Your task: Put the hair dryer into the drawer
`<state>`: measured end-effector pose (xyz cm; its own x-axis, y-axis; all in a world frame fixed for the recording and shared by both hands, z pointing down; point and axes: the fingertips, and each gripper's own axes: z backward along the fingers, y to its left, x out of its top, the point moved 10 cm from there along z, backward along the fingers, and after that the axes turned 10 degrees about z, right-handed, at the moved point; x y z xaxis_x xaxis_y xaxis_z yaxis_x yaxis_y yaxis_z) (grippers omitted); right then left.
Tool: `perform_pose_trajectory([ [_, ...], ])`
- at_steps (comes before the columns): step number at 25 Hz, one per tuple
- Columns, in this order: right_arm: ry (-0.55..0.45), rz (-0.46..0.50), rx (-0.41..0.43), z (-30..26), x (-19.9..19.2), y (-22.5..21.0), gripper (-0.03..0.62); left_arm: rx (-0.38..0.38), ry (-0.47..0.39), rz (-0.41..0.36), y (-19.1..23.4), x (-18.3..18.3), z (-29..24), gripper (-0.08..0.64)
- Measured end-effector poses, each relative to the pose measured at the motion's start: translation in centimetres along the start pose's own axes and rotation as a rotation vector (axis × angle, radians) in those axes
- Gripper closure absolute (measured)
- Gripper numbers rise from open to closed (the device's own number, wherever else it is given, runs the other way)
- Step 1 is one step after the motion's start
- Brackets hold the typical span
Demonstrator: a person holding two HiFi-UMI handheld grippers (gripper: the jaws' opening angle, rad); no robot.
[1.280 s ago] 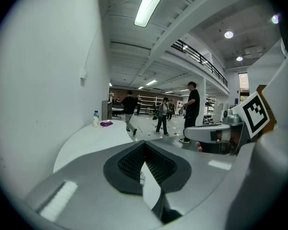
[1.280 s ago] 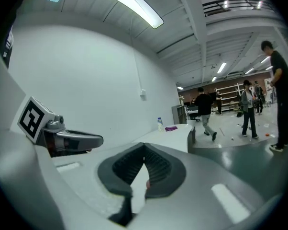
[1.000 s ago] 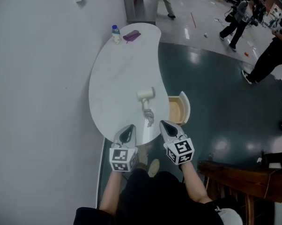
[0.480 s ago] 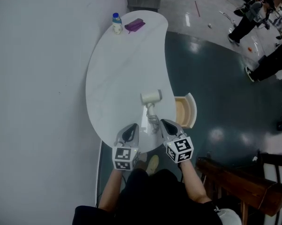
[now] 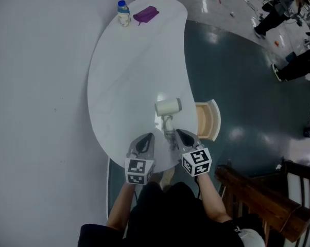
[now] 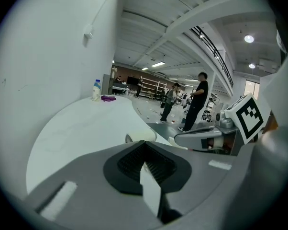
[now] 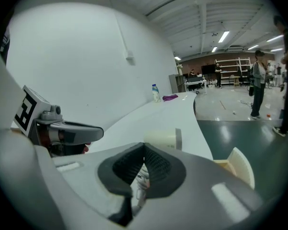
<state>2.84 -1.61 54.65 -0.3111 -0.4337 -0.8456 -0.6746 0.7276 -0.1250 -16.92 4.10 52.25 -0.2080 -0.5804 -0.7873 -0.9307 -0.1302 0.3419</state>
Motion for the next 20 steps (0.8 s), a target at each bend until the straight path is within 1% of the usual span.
perform_pose_trajectory([
  [6,0.042,-0.016,0.009,-2.0,0.0,-0.6,0.588,0.002,0.025,0.021,0.9,0.2,-1.3,0.554],
  [8,0.063,-0.030,0.024,-2.7,-0.1,-0.8,0.580,0.003,0.028,0.022,1.1,0.4,-1.6,0.554],
  [11,0.087,-0.051,0.045,-3.8,-0.5,-0.9,0.534,0.009,0.036,0.024,1.6,0.5,-1.8,0.554],
  [13,0.101,-0.053,0.057,-4.6,-0.6,-0.9,0.474,0.014,0.042,0.029,2.0,0.4,-1.8,0.554],
  [17,0.130,-0.043,0.040,-6.4,-1.0,-1.2,0.407,0.021,0.054,0.040,2.8,0.3,-1.9,0.554],
  [20,0.183,-0.040,0.027,-8.0,-1.8,-1.5,0.353,0.026,0.062,0.041,3.5,0.1,-2.0,0.554],
])
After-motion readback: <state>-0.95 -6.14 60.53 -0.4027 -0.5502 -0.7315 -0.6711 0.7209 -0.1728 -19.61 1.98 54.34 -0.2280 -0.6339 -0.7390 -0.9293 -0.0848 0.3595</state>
